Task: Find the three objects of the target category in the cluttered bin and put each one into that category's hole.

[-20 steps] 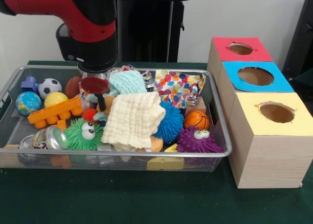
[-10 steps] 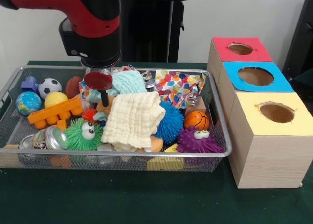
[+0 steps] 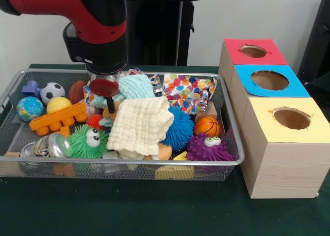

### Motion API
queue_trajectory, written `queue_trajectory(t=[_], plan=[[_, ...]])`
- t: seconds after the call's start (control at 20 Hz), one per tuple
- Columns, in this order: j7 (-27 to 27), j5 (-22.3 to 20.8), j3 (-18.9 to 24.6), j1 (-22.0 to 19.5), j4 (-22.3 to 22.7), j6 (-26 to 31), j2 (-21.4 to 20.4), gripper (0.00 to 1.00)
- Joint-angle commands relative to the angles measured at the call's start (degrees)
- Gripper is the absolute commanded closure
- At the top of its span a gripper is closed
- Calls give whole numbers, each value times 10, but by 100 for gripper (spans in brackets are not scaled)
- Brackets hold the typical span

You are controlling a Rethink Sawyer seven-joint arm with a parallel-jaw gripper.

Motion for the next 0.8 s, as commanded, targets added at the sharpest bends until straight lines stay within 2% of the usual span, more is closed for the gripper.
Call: queue_trajectory(t=[0.05, 0.3, 0.65, 0.7, 0.8], plan=[[118, 4, -7, 4, -2, -14, 39, 0], [123, 4, -2, 5, -9, -40, 57, 0], [113, 6, 8, -1, -3, -61, 58, 0], [94, 4, 19, -6, 0, -66, 59, 100], [94, 10, 29, -11, 6, -81, 55, 100]])
